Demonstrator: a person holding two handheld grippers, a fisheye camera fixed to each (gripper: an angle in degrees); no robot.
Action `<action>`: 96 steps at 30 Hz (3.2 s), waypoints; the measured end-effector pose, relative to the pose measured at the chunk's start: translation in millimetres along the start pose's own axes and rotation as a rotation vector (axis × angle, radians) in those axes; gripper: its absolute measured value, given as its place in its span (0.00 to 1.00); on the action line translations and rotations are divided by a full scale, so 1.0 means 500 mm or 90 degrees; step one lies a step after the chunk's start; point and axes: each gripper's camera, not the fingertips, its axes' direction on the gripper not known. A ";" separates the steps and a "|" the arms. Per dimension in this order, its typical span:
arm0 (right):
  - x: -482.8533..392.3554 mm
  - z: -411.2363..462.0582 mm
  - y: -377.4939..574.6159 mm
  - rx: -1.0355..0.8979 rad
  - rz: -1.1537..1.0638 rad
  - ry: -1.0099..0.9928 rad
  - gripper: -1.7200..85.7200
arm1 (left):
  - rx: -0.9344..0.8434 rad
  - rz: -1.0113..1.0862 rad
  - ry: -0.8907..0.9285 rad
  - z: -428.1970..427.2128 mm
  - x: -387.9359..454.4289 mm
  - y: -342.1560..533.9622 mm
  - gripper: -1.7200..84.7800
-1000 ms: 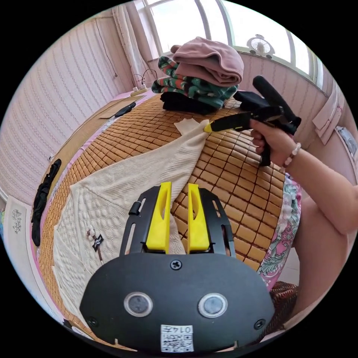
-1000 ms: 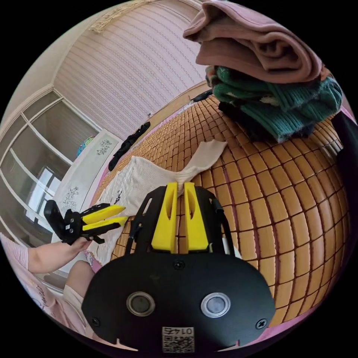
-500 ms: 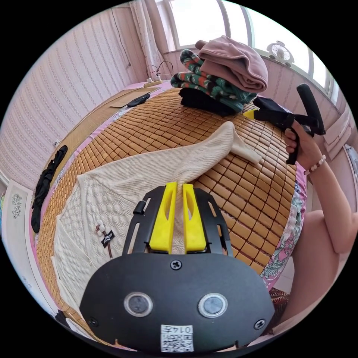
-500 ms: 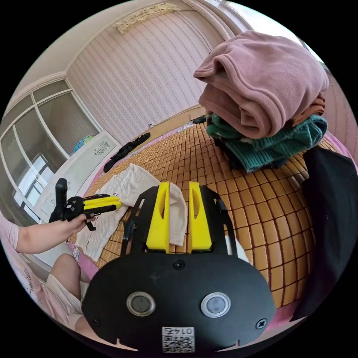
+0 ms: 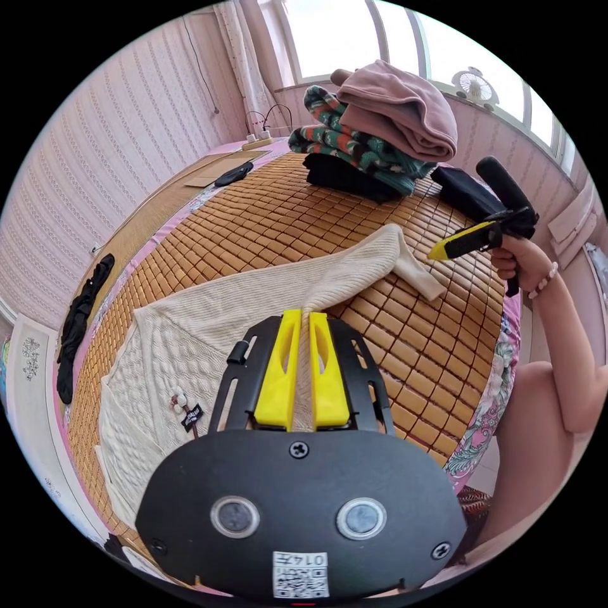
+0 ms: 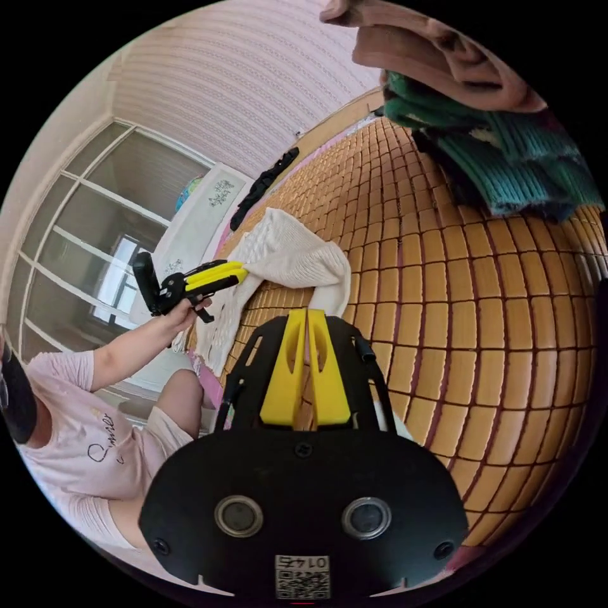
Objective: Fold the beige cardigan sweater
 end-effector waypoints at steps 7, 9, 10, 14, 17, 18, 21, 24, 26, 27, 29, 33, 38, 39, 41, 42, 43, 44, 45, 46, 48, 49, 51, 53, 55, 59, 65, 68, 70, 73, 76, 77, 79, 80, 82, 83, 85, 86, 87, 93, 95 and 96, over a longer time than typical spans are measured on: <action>-0.043 -0.013 -0.028 -0.051 0.019 0.082 0.16 | 0.016 -0.004 -0.019 -0.002 -0.015 -0.008 0.02; -0.081 0.028 -0.052 -0.117 -0.024 0.150 0.20 | 0.011 -0.019 -0.013 0.005 -0.021 -0.014 0.02; -0.110 0.056 -0.061 -0.162 -0.062 0.205 0.21 | 0.010 -0.025 -0.012 0.009 -0.024 -0.016 0.02; -0.169 0.106 -0.065 -0.224 -0.140 0.347 0.16 | 0.004 -0.054 -0.002 0.020 -0.040 -0.022 0.02; -0.174 0.073 -0.070 -0.222 -0.139 0.347 0.08 | 0.009 -0.077 0.014 0.021 -0.056 -0.024 0.02; -0.171 0.039 -0.073 -0.203 -0.128 0.285 0.06 | 0.012 -0.077 0.017 0.021 -0.059 -0.024 0.02; -0.171 -0.089 -0.051 -0.076 -0.145 0.086 0.05 | 0.019 -0.035 0.005 0.018 -0.053 -0.025 0.03; -0.141 -0.236 -0.009 0.136 -0.135 -0.068 0.04 | 0.038 0.025 -0.002 0.016 -0.035 -0.028 0.03; -0.101 -0.284 0.016 0.232 -0.077 -0.070 0.03 | 0.048 0.055 0.017 0.020 -0.021 -0.031 0.03; -0.072 -0.301 0.027 0.267 -0.012 -0.033 0.03 | 0.034 0.073 0.025 0.029 -0.010 -0.035 0.03; -0.051 -0.310 0.035 0.284 0.036 0.007 0.02 | 0.005 0.106 0.042 0.043 0.007 -0.042 0.03; -0.063 -0.264 -0.026 0.168 0.012 0.048 0.03 | -0.011 0.135 0.077 0.034 0.024 -0.056 0.03; -0.040 -0.109 -0.102 -0.077 0.031 0.143 0.05 | 0.032 0.165 0.072 -0.001 0.034 -0.068 0.03; -0.035 -0.070 -0.113 -0.132 0.015 0.101 0.04 | 0.038 0.172 0.080 0.000 0.041 -0.072 0.03; -0.027 -0.023 -0.127 -0.191 0.018 0.116 0.03 | 0.023 0.194 0.078 0.017 0.059 -0.079 0.02; -0.023 0.000 -0.132 -0.216 0.018 0.171 0.02 | 0.003 0.199 0.059 0.036 0.070 -0.084 0.02; -0.019 0.006 -0.137 -0.206 0.020 0.183 0.02 | -0.015 0.194 0.046 0.055 0.074 -0.089 0.02; -0.014 0.006 -0.140 -0.201 0.025 0.190 0.02 | -0.023 0.188 0.046 0.064 0.074 -0.092 0.02; -0.006 0.001 -0.142 -0.181 0.033 0.207 0.02 | -0.039 0.168 0.057 0.078 0.070 -0.098 0.02; 0.004 -0.005 -0.142 -0.160 0.042 0.226 0.01 | -0.049 0.145 0.077 0.086 0.064 -0.104 0.02; 0.021 -0.014 -0.139 -0.130 0.065 0.258 0.01 | -0.044 0.120 0.097 0.086 0.056 -0.111 0.02; 0.031 -0.016 -0.138 -0.118 0.075 0.274 0.01 | -0.034 0.112 0.101 0.083 0.052 -0.113 0.02; 0.044 -0.014 -0.138 -0.098 0.080 0.301 0.02 | -0.035 0.108 0.097 0.083 0.050 -0.115 0.02; 0.061 -0.005 -0.140 -0.087 0.090 0.306 0.02 | -0.048 0.101 0.103 0.089 0.048 -0.116 0.02; 0.087 0.011 -0.144 -0.076 0.110 0.300 0.02 | -0.088 0.085 0.145 0.108 0.055 -0.109 0.01; 0.120 0.042 -0.150 -0.068 0.134 0.303 0.02 | -0.056 0.089 0.092 0.102 0.091 -0.087 0.01; 0.159 0.123 -0.158 -0.084 0.100 0.323 0.02 | -0.093 0.139 0.039 0.077 0.137 -0.084 0.01; 0.189 0.173 -0.159 -0.104 0.088 0.354 0.02 | -0.099 0.146 0.027 0.066 0.163 -0.064 0.01; 0.224 0.199 -0.156 -0.104 0.098 0.346 0.02 | -0.072 0.152 0.006 0.067 0.186 -0.040 0.01; 0.254 0.248 -0.155 -0.122 0.098 0.377 0.02 | -0.037 0.174 -0.028 0.064 0.202 -0.015 0.01; 0.263 0.327 -0.159 -0.164 0.076 0.477 0.01 | -0.058 0.123 0.011 0.061 0.183 -0.018 0.01; 0.265 0.344 -0.159 -0.173 0.069 0.499 0.01 | -0.064 0.112 0.021 0.061 0.178 -0.019 0.01; 0.283 0.403 -0.152 -0.180 0.060 0.568 0.02 | -0.068 0.088 0.037 0.059 0.169 -0.015 0.01; 0.290 0.415 -0.148 -0.176 0.060 0.580 0.02 | -0.066 0.089 0.034 0.058 0.170 -0.012 0.01; 0.327 0.448 -0.138 -0.163 0.082 0.591 0.02 | -0.059 0.107 0.009 0.053 0.180 0.000 0.01; 0.339 0.454 -0.136 -0.162 0.090 0.587 0.02 | -0.058 0.111 0.001 0.052 0.184 0.003 0.01; 0.385 0.475 -0.125 -0.153 0.104 0.567 0.02 | -0.049 0.098 -0.020 0.047 0.189 0.016 0.01; 0.395 0.481 -0.121 -0.152 0.105 0.566 0.02 | -0.046 0.093 -0.024 0.045 0.190 0.020 0.01; 0.416 0.496 -0.116 -0.151 0.106 0.566 0.02 | -0.040 0.086 -0.029 0.043 0.190 0.027 0.01; 0.516 0.577 -0.078 -0.157 0.087 0.588 0.02 | -0.071 0.070 0.063 0.031 0.133 0.030 0.01; 0.551 0.594 -0.062 -0.150 0.085 0.581 0.02 | -0.084 0.088 0.074 0.023 0.121 0.029 0.01; 0.575 0.605 -0.051 -0.146 0.079 0.577 0.02 | -0.089 0.079 0.073 0.013 0.112 0.026 0.01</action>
